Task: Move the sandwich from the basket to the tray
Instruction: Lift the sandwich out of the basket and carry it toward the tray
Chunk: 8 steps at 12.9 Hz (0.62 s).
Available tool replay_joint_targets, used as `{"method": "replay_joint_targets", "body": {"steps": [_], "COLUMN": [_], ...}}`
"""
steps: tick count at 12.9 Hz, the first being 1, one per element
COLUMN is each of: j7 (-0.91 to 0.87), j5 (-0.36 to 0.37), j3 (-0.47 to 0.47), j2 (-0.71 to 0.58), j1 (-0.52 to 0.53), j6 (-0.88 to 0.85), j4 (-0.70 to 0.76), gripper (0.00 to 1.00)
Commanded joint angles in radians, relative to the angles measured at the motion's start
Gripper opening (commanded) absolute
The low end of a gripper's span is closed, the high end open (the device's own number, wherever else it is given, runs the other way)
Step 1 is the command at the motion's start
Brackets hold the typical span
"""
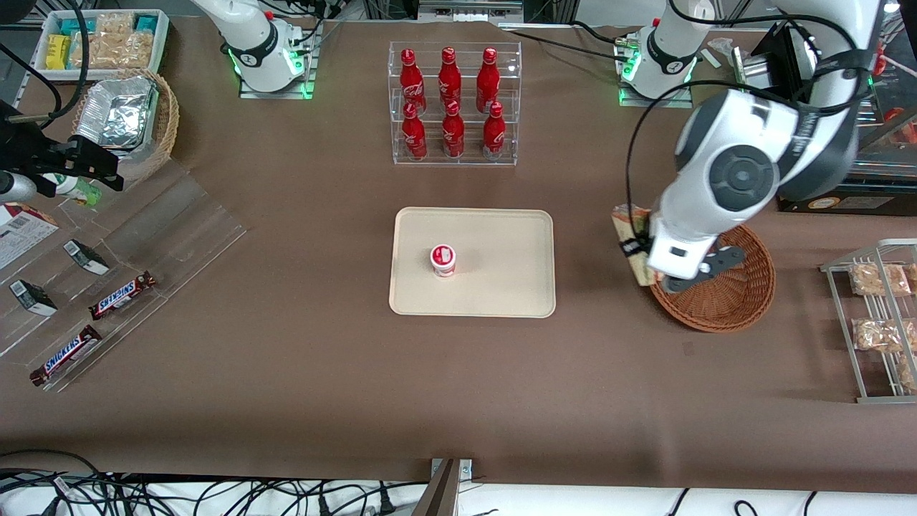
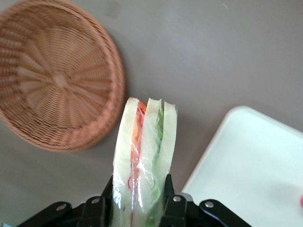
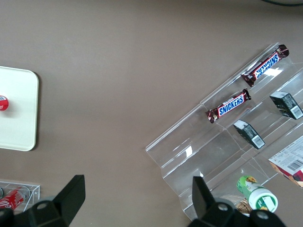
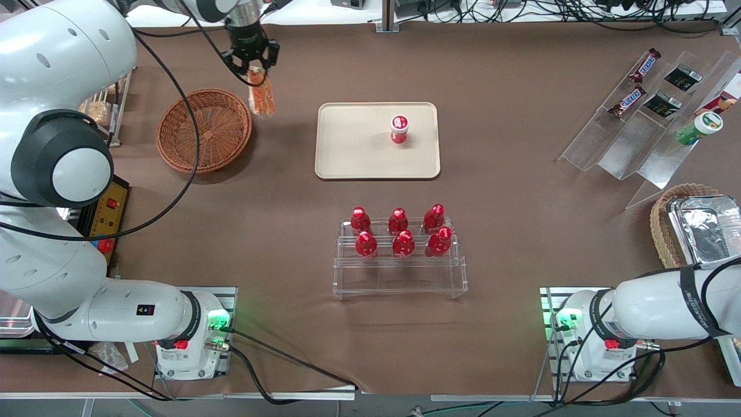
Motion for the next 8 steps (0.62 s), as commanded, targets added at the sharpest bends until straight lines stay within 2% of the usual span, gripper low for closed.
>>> {"method": "replay_joint_targets", "body": {"steps": [1,5,8], "j7": [-0.018,-0.084,-0.202], "j5": [0.037,0.071,0.158], "j3": [-0.084,-0.092,-0.092], "j2": [0.019,0.075,0.151], "j1": [0.007,-0.096,-0.179], "j6": [-0.015,0.056,0.135], "j4": [0.034,0.031,0.033], "gripper": [0.41,0.42,0.42]}}
